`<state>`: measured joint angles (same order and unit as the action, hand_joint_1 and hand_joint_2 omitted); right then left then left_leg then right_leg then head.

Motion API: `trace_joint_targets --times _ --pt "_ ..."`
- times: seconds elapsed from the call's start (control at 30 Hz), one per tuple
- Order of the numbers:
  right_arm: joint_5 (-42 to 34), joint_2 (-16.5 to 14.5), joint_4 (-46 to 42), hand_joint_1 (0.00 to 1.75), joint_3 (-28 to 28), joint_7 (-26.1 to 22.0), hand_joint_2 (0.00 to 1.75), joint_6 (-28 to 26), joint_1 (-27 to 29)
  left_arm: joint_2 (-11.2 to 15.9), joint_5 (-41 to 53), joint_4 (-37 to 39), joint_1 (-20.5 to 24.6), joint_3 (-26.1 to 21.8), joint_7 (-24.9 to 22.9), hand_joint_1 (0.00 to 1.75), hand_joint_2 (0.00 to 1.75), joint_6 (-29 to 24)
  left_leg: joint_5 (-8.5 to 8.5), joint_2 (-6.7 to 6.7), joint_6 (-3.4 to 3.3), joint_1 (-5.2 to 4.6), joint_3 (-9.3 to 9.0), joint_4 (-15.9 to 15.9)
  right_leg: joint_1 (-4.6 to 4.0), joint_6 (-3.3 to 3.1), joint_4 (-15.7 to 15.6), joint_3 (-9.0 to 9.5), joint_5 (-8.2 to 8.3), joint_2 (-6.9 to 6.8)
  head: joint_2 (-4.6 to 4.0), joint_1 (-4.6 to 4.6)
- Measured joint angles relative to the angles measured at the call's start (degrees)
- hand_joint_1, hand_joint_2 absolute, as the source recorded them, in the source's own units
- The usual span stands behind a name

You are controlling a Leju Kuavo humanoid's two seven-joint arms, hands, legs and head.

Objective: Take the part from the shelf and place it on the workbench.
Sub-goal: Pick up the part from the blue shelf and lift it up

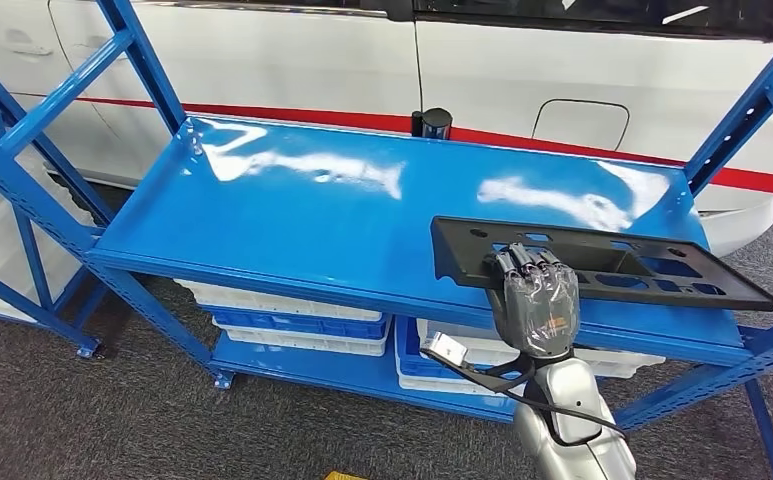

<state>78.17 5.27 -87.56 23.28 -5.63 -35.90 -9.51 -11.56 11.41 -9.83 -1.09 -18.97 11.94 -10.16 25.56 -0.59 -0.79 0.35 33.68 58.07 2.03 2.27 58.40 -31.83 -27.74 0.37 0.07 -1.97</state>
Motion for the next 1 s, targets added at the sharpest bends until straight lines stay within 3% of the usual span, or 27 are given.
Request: trace_joint_targets --times 0.07,0.17,0.2,0.27,0.33,0.4,0.53,0.6,0.67,0.7,0.73,0.77,0.8,0.87,0.93,1.0 --pt "0.0 -0.1 0.0 1.75 0.0 0.0 1.75 0.0 -0.1 0.1 0.0 0.0 0.0 0.0 0.1 0.0 1.75 0.0 2.16 0.08 0.54 0.21 1.07 2.6 0.15 -0.75 -0.1 -0.26 0.42 -0.04 0.0 -0.27" --pt "0.0 -0.2 0.0 1.75 0.0 0.0 1.75 0.0 0.0 0.1 0.1 0.0 0.0 0.0 0.4 0.0 1.75 0.1 8.1 0.15 1.08 0.25 5.17 12.6 -0.12 -1.48 -0.1 -0.91 0.84 -0.24 0.0 -0.77" --pt "0.0 -0.2 0.0 1.75 0.0 0.0 1.75 0.0 0.1 0.1 0.1 0.0 0.0 0.0 0.5 0.0 1.75 0.2 8.94 0.15 1.09 0.25 5.97 14.9 -0.28 -1.64 -0.1 -1.14 0.99 -0.3 0.0 -0.79" --pt "0.1 -0.2 0.0 1.75 -0.1 0.0 1.75 0.0 0.3 0.2 0.2 0.0 0.0 0.0 0.7 0.0 1.75 0.4 7.64 0.15 0.77 0.23 4.55 13.6 -0.49 -1.78 -0.1 -1.42 1.21 -0.34 0.0 -0.78" --pt "0.2 -0.2 -0.3 1.75 -0.2 0.1 1.75 0.0 0.7 0.3 0.3 0.0 0.0 0.0 0.8 0.0 1.75 0.5 4.61 0.12 0.14 0.14 -0.2 5.9 -0.67 -1.58 -0.1 -1.45 1.4 -0.31 0.0 -0.77" --pt "0.3 -0.1 -0.9 1.75 -0.3 0.3 1.75 0.0 1.0 0.3 0.5 0.0 0.0 0.0 0.9 0.0 1.75 0.6 3.21 0.1 -0.42 -0.16 -3.08 0.6 -0.89 -1.11 0.0 -1.6 1.69 -0.31 0.0 -0.73" --pt "0.8 -0.1 -2.2 1.75 -0.5 0.3 1.75 0.0 1.7 0.1 0.7 0.0 0.0 0.0 1.0 0.0 1.75 0.9 2.16 0.26 -1.81 -0.46 -2.77 -0.5 -0.73 -0.03 0.5 -2.34 1.73 -0.34 0.0 -0.63" --pt "1.2 0.0 -3.1 1.75 -0.7 0.4 1.75 0.0 2.1 0.1 0.7 0.0 0.0 0.0 1.1 0.0 1.75 1.1 1.33 0.46 -2.64 -0.26 -2.38 -1.0 -0.75 -0.3 4.7 -4.27 -0.94 -0.35 0.0 -0.29" --pt "1.3 0.1 -3.6 1.75 -0.8 0.4 1.75 0.0 2.7 0.1 0.7 0.0 0.0 0.0 1.1 0.0 1.75 1.2 0.87 0.55 -2.99 -0.48 -1.7 -1.0 -0.79 -0.65 12.3 -7.19 -4.7 -0.34 0.0 0.08" --pt "1.3 0.2 -3.7 1.75 -0.8 0.4 1.75 0.0 3.1 0.1 0.7 0.0 -0.1 0.0 1.2 0.0 1.75 1.3 0.65 0.56 -3.06 -0.6 -1.39 -0.9 -0.79 -0.57 15.1 -8.09 -5.86 -0.34 0.0 0.17" --pt "1.4 0.3 -3.9 1.75 -0.8 0.4 1.75 0.0 3.4 0.1 0.7 0.0 -0.1 0.0 1.2 0.0 1.75 1.3 0.46 0.55 -3.06 -0.71 -1.14 -0.9 -0.79 -0.35 16.0 -8.04 -6.19 -0.34 0.0 0.2" --pt "1.4 0.3 -4.0 1.75 -0.8 0.4 1.75 0.0 3.6 0.1 0.7 0.0 -0.1 0.0 1.2 0.0 1.75 1.4 0.3 0.52 -3.02 -0.8 -0.97 -0.9 -0.79 0.0 14.3 -6.67 -5.56 -0.34 0.0 0.24" --pt "1.5 0.3 -4.2 1.75 -0.8 0.4 1.75 0.0 3.7 0.1 0.7 0.0 -0.1 0.0 1.2 0.0 1.75 1.4 0.17 0.49 -2.93 -0.86 -0.89 -0.9 -0.81 0.33 10.4 -4.22 -4.3 -0.35 0.0 0.25" --pt "1.9 0.4 -4.9 1.75 -0.8 0.4 1.75 0.0 3.8 0.0 0.7 0.0 -0.1 0.0 1.2 0.0 1.75 1.5 -0.02 0.46 -2.62 -1.04 -0.77 -0.7 -0.98 0.27 1.8 0.58 -2.08 -0.37 0.0 0.27" --pt "2.8 0.4 -6.2 1.75 -0.8 0.4 1.75 0.0 4.3 0.1 0.8 0.0 0.0 0.0 1.3 0.0 1.75 1.6 -0.24 0.44 -2.13 -1.16 -0.61 -0.6 -1.27 -0.49 -1.4 2.07 -1.3 -0.37 0.0 0.2" --pt "3.9 0.5 -8.1 1.75 -0.8 0.6 1.75 0.0 5.2 0.2 0.9 0.0 -0.1 0.0 1.5 0.0 1.75 1.8 -0.5 0.39 -1.53 -1.13 -0.44 -0.6 -1.27 -1.21 -1.5 1.85 -0.78 -0.38 0.0 0.19"
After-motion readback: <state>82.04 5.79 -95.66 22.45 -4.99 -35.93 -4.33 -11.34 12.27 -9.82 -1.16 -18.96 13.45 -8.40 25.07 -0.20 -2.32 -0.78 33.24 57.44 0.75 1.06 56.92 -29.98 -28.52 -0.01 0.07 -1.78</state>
